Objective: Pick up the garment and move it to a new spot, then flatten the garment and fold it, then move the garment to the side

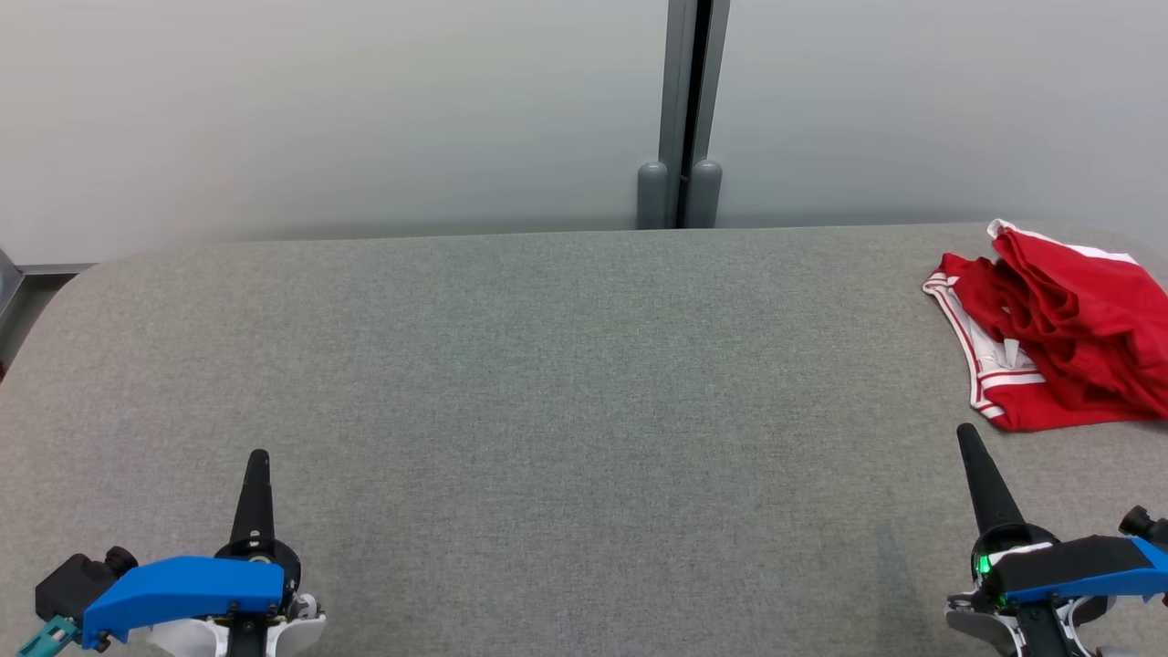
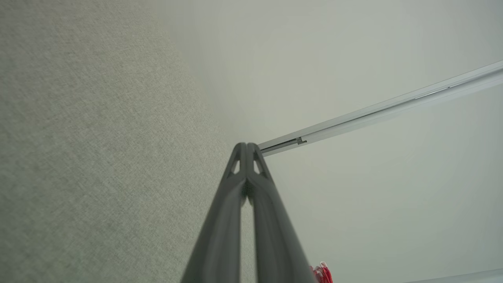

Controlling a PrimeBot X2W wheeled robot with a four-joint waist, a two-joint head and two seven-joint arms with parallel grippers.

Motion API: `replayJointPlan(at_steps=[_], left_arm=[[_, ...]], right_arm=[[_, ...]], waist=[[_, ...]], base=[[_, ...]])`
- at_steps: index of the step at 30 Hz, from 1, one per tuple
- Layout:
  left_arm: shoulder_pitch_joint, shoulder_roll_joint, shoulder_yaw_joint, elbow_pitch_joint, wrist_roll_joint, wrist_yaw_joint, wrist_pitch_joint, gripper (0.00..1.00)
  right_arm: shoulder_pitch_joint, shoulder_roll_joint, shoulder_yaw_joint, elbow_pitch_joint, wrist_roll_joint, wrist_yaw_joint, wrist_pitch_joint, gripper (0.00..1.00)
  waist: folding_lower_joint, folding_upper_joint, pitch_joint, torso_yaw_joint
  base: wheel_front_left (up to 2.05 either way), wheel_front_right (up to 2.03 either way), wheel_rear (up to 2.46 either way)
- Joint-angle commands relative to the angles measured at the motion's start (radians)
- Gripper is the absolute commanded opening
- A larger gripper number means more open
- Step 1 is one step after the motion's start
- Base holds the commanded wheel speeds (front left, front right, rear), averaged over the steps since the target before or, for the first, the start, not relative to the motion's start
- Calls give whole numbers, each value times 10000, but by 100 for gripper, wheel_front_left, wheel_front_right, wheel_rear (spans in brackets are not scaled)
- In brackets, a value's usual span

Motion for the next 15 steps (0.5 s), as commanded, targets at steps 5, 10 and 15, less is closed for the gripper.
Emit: replayJointPlan(at_steps=[5,10,15], left_arm=[[-268,-12,128,-52,-619,-116,181,0],[-309,-39,211,-42,-1054,-180,289,0],[-325,-66,279,-33,-1461,-215,407,0]], right_arm=[[-207,-44,-43,10,689,8,98,0],[-243,-45,-54,69,1150,8,163,0],[-272,-46,-66,126,1597,9,207,0]], waist=[[-1,0,-18,-10],[-1,0,-34,-19],[-1,0,-50,-28]], base=[[0,0,0],[0,0,0],[0,0,0]])
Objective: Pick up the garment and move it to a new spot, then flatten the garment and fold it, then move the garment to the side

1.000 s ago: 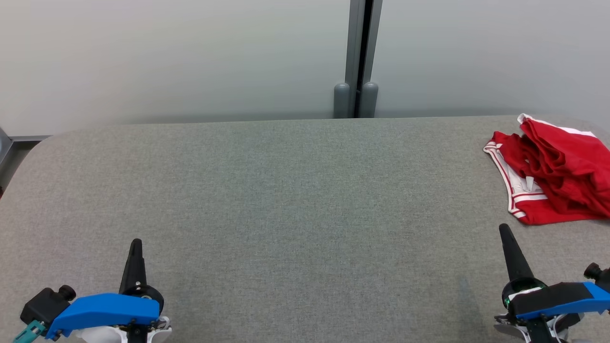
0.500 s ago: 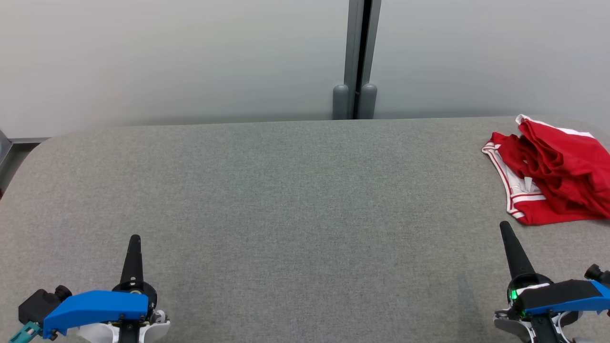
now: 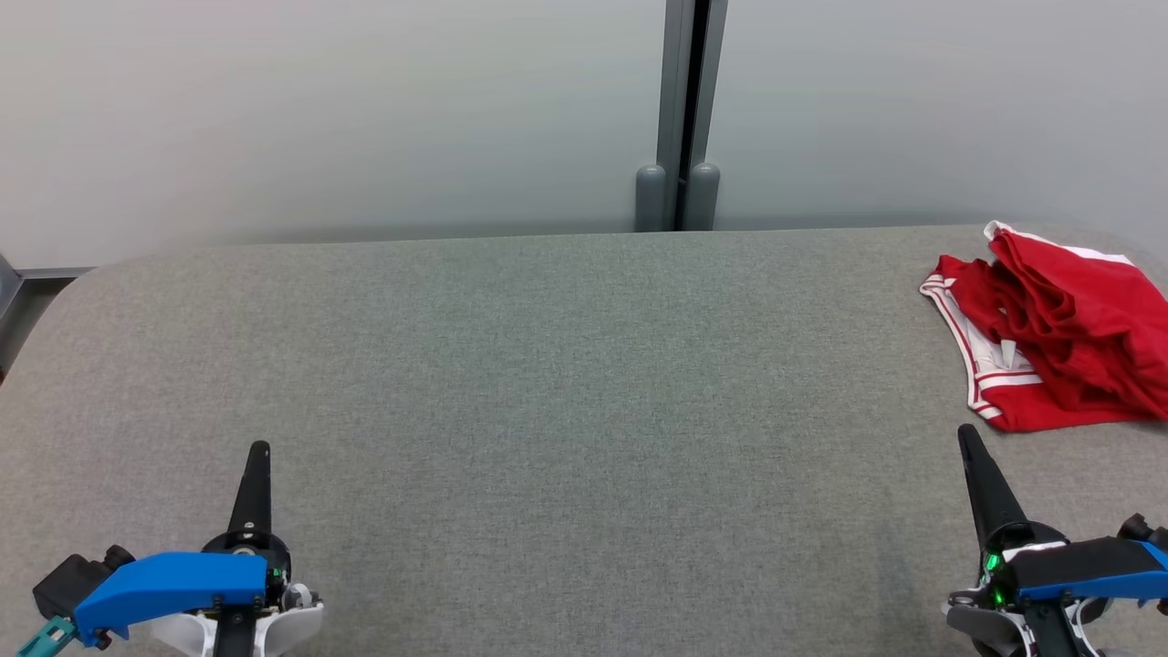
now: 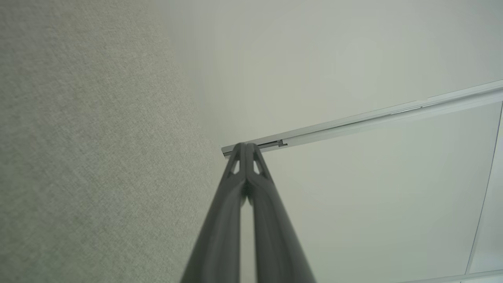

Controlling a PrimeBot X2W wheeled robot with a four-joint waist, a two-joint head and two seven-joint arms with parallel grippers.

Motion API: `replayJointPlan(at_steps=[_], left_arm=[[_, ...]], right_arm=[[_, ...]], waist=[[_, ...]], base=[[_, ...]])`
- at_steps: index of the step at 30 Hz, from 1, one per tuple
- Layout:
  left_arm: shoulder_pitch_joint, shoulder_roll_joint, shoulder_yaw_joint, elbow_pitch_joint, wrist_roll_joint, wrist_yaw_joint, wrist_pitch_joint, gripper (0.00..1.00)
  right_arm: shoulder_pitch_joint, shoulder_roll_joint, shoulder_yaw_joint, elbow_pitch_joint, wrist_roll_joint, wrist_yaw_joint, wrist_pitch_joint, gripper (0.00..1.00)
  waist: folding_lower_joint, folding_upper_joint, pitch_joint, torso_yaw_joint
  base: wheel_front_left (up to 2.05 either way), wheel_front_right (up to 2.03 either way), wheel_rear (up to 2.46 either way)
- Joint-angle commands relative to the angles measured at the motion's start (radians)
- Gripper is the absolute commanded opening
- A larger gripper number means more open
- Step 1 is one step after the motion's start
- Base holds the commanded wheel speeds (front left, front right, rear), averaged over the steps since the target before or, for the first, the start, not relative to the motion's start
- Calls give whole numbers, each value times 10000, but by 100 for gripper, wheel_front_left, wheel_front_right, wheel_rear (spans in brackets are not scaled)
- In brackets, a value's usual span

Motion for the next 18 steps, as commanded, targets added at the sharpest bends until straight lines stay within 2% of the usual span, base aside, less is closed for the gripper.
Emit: replayJointPlan(at_steps=[1,18], left_arm=[[-198,17,107,-45,-256,-70,82,0],[-293,-65,312,-14,-1454,-232,391,0]], right_arm=[[-220,-47,-40,-1,302,9,46,0],[-265,-49,-71,155,1586,10,194,0]], waist=[[0,0,-6,-3],[0,0,-57,-31]], base=[[0,0,0],[0,0,0]])
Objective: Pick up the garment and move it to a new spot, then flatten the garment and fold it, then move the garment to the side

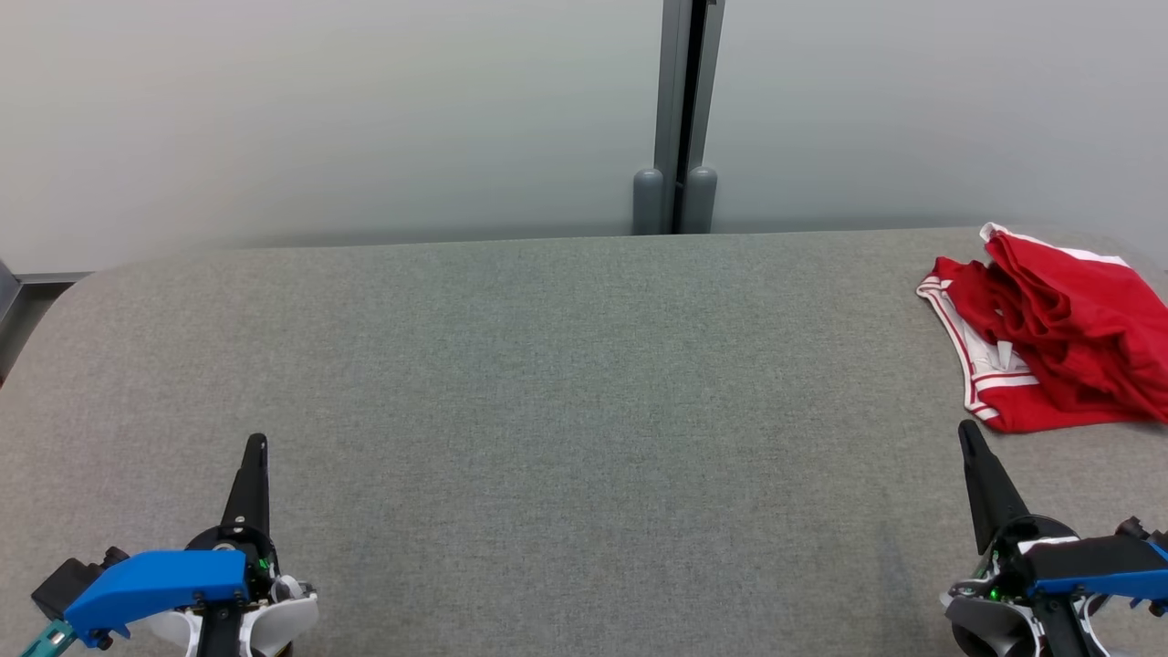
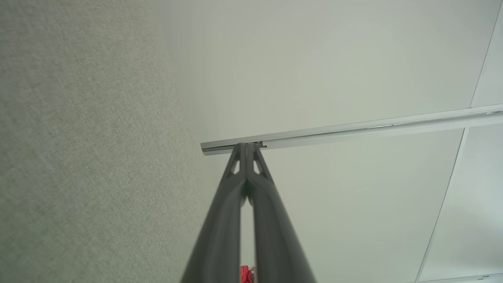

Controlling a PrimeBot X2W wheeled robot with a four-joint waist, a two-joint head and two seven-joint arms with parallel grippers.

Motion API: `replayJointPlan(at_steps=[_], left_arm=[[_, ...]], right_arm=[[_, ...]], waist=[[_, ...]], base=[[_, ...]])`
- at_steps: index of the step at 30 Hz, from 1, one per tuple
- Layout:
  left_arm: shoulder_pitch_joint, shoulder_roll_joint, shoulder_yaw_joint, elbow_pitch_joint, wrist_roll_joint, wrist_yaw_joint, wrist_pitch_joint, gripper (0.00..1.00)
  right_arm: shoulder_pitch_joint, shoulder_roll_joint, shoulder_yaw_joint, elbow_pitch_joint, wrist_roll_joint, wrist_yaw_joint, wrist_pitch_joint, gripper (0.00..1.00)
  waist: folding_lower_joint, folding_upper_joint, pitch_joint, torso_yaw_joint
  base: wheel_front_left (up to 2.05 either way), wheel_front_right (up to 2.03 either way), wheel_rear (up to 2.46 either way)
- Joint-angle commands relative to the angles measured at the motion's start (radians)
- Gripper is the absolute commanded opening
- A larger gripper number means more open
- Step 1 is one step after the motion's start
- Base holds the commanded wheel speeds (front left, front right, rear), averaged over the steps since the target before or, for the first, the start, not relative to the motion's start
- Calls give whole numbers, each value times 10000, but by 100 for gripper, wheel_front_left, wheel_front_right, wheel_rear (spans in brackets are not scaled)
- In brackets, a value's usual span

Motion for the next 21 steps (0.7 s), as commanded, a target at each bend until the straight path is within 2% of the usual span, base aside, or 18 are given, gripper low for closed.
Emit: replayJointPlan(at_steps=[1,21], left_arm=[[-186,3,91,-25,-180,-95,61,0],[-255,-98,292,12,-1482,-240,404,0]], right_arm=[[-131,-47,-40,3,196,10,31,0],[-222,-49,-70,183,1601,11,207,0]], waist=[[-1,0,-4,-2],[-1,0,-69,-38]], base=[[0,0,0],[0,0,0]])
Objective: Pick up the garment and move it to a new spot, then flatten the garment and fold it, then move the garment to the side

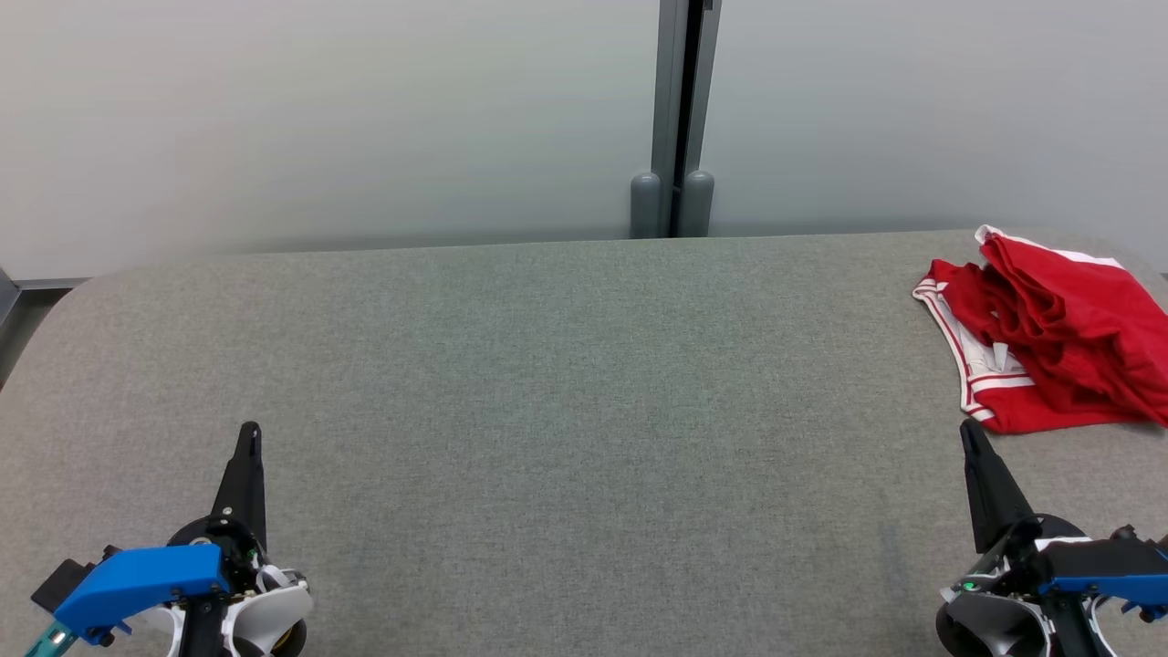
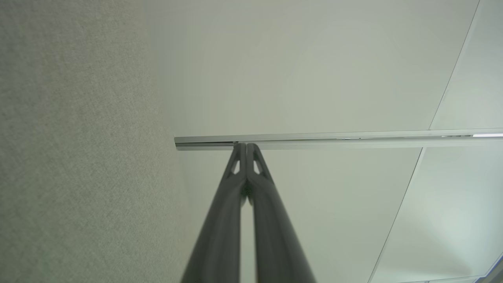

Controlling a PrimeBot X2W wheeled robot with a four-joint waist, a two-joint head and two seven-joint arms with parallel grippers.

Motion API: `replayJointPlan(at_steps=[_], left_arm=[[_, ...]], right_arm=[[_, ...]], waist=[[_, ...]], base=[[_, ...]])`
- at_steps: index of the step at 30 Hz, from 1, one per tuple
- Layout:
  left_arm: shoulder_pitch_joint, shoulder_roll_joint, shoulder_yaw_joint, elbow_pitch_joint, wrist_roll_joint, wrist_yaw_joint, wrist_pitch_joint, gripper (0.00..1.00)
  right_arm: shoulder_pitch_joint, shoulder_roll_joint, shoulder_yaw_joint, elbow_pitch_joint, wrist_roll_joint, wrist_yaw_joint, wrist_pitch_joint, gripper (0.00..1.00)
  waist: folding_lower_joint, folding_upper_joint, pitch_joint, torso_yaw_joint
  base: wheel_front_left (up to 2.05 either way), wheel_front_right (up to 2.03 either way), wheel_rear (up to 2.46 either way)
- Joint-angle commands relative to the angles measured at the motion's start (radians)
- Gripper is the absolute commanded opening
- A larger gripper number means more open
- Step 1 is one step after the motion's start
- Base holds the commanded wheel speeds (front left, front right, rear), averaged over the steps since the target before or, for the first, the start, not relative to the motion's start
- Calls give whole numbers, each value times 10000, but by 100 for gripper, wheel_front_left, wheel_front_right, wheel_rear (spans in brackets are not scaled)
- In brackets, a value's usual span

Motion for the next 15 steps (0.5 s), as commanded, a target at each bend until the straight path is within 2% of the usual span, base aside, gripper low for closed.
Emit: replayJointPlan(at_steps=[1,15], left_arm=[[-95,-30,27,1,-37,-43,44,0],[-95,-28,24,-2,-38,-43,39,0]], right_arm=[[-144,-44,-27,22,55,11,29,0],[-143,-44,-24,21,57,11,28,0]], waist=[[0,0,0,0],[0,0,0,0]], base=[[0,0,0],[0,0,0]])
